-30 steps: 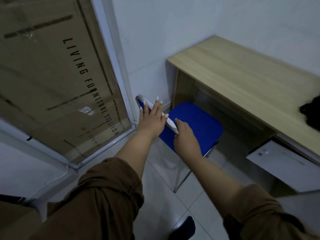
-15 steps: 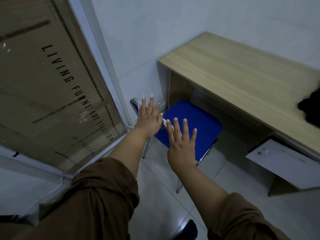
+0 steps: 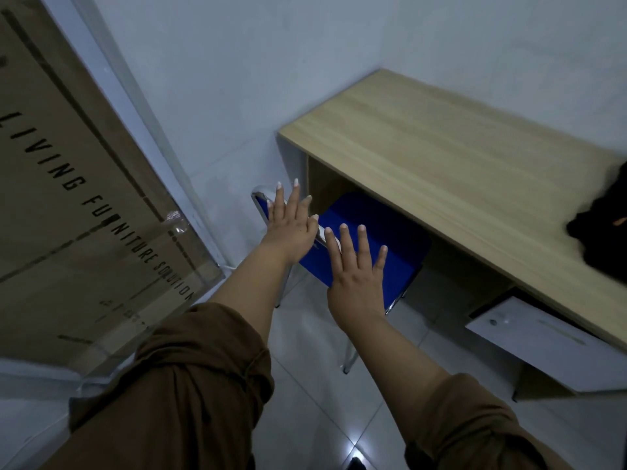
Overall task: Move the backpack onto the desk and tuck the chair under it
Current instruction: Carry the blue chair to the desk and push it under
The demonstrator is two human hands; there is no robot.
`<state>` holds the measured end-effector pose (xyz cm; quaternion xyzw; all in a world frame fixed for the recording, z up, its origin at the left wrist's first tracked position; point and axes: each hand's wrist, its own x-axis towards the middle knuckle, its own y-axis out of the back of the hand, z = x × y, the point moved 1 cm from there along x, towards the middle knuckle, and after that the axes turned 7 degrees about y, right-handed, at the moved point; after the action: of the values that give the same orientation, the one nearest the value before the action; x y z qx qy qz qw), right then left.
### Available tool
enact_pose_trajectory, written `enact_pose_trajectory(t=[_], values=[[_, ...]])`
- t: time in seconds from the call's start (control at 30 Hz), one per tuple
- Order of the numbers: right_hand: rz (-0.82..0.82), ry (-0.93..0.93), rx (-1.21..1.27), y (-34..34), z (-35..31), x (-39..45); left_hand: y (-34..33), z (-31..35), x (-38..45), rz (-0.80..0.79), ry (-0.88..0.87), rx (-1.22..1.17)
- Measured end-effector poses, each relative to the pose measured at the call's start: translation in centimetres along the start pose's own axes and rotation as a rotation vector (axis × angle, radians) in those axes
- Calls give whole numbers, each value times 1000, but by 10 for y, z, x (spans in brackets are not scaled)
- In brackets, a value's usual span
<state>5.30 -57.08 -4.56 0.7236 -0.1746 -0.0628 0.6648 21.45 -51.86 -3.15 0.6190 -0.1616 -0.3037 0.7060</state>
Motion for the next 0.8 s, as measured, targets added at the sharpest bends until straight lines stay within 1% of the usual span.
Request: enact_pose_trajectory(t=[0.1, 0.2, 0.27, 0.3, 0.4, 0.5, 0.63, 0.8], values=[[-1, 0, 14, 2, 18, 12, -1, 12, 21, -44, -20, 57], [2, 1, 24, 1, 38, 27, 3, 27, 40, -35, 59, -44], [20, 2, 27, -1, 48, 37, 3, 35, 52, -11, 42, -43], [36, 4, 29, -2, 53, 41, 3, 37, 59, -9, 20, -5], [61, 8, 23, -4, 66, 52, 7, 48, 72, 19, 74, -108], [74, -11, 11, -4, 82, 57, 8, 63, 81, -28, 1, -31], [69, -40, 5, -1, 98, 67, 18, 81, 93, -80, 22, -136], [47, -101, -6, -1, 108, 87, 15, 87, 123, -105, -12, -69]])
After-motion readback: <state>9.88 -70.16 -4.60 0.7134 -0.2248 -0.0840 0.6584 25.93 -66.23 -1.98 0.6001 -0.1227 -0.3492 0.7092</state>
